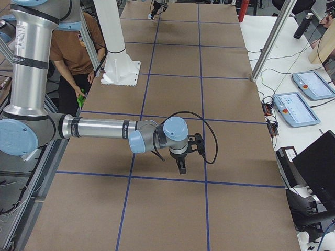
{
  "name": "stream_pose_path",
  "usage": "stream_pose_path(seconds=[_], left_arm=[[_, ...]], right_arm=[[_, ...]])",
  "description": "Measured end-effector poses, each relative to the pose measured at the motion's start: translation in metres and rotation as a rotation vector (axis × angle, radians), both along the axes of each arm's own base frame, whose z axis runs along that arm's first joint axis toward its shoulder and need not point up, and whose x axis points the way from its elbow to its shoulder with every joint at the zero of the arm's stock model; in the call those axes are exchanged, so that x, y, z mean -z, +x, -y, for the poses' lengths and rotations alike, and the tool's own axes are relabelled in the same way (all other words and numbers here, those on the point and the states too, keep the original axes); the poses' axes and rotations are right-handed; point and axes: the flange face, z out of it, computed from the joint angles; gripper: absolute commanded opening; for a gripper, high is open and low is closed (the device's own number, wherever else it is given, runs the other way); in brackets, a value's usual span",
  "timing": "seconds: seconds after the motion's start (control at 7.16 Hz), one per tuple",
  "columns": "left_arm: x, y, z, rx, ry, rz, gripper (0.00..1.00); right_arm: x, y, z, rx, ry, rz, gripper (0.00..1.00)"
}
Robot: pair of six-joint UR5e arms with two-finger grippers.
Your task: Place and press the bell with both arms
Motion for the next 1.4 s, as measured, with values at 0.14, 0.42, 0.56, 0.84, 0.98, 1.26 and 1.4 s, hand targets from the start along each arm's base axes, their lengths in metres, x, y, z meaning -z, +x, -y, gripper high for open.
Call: stream_pose_path(seconds=[0.14,0.42,0.56,0.84,0.98,1.26,1.4], left_arm=[[-0.001,-0.002,-0.003,0.000,-0.001,-0.001,1.00],[-0.005,-0.004,-0.007,0.004,-0.014,0.006,0.99],[-0.006,-0.004,-0.008,0.003,-0.017,0.008,0.99],[-0.009,-0.004,-0.010,-0.003,-0.024,0.013,0.97],[-0.010,-0.004,-0.011,-0.005,-0.026,0.016,0.94],[-0.012,-0.004,-0.012,-0.009,-0.028,0.018,0.91],[-0.012,-0.003,-0.013,-0.014,-0.029,0.019,0.87]], right_arm=[[-0.001,0.000,0.000,0.000,-0.002,0.000,1.00],[-0.004,-0.001,0.000,0.002,-0.008,-0.001,1.00],[-0.005,-0.002,0.000,0.003,-0.011,0.000,1.00],[-0.006,-0.003,-0.001,0.005,-0.013,0.001,1.00],[-0.006,-0.003,-0.001,0.006,-0.015,0.002,1.00],[-0.008,-0.003,-0.001,0.005,-0.019,0.003,1.00],[-0.009,-0.004,-0.001,0.006,-0.023,0.003,1.00]])
